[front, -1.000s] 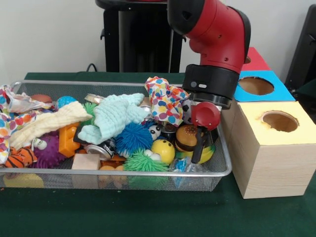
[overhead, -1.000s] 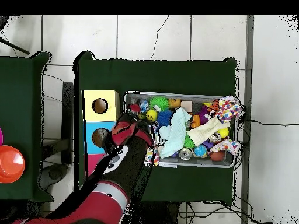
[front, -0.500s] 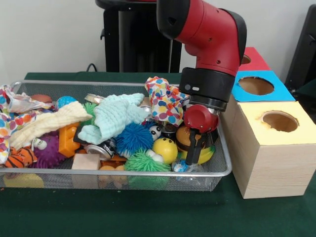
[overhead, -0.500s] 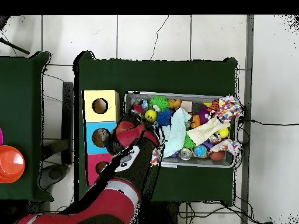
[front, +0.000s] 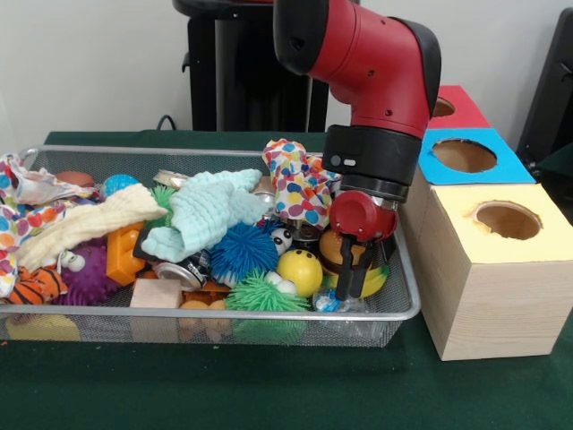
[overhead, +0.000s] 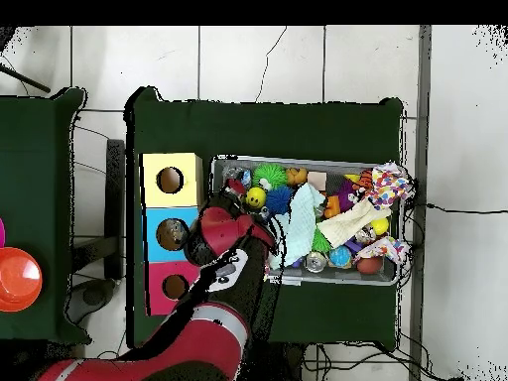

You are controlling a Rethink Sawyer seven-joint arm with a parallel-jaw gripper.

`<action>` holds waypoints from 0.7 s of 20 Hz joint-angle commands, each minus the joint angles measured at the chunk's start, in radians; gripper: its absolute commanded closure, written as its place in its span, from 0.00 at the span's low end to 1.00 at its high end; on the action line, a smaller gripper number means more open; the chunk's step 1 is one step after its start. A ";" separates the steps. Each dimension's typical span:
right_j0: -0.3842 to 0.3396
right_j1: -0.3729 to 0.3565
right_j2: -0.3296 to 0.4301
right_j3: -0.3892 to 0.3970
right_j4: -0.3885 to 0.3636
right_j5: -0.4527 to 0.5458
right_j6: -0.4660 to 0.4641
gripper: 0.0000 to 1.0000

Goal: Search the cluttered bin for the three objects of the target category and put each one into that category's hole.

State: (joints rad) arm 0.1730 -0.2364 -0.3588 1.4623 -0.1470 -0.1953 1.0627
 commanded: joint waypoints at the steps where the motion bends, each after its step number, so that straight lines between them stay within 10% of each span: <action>1: -0.042 0.041 0.184 0.091 0.053 -0.041 0.316 0.00; 14: -0.030 0.029 0.198 0.122 0.088 -0.035 0.321 0.00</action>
State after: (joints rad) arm 0.1603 -0.2499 -0.3253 1.4845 -0.1084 -0.2044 1.0627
